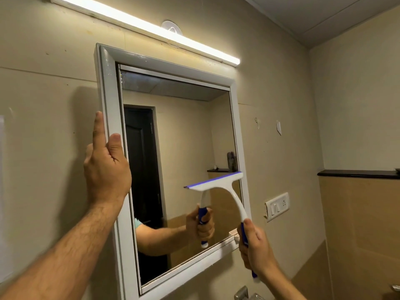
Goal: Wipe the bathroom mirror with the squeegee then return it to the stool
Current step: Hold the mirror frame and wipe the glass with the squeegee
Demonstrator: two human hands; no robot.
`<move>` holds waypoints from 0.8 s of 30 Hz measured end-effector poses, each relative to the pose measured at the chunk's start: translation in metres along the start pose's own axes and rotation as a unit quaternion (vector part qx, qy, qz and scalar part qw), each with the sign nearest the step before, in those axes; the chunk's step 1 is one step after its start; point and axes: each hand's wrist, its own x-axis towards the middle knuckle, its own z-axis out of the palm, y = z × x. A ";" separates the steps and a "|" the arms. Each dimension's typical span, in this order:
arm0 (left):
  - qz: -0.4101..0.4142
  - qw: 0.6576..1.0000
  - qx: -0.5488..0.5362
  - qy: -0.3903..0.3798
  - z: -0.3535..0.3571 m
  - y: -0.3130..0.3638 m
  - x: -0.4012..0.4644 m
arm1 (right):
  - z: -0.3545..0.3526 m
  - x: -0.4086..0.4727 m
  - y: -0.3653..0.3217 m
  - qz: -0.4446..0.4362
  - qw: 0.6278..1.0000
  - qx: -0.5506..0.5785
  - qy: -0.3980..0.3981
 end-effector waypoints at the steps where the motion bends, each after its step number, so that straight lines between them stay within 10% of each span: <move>1: 0.001 1.000 -0.003 0.000 0.000 0.000 0.001 | 0.000 -0.002 0.002 0.002 1.000 -0.001 0.008; 24: 0.000 1.000 0.010 0.013 0.001 0.002 -0.002 | 0.005 0.042 -0.044 -0.093 0.995 -0.013 0.021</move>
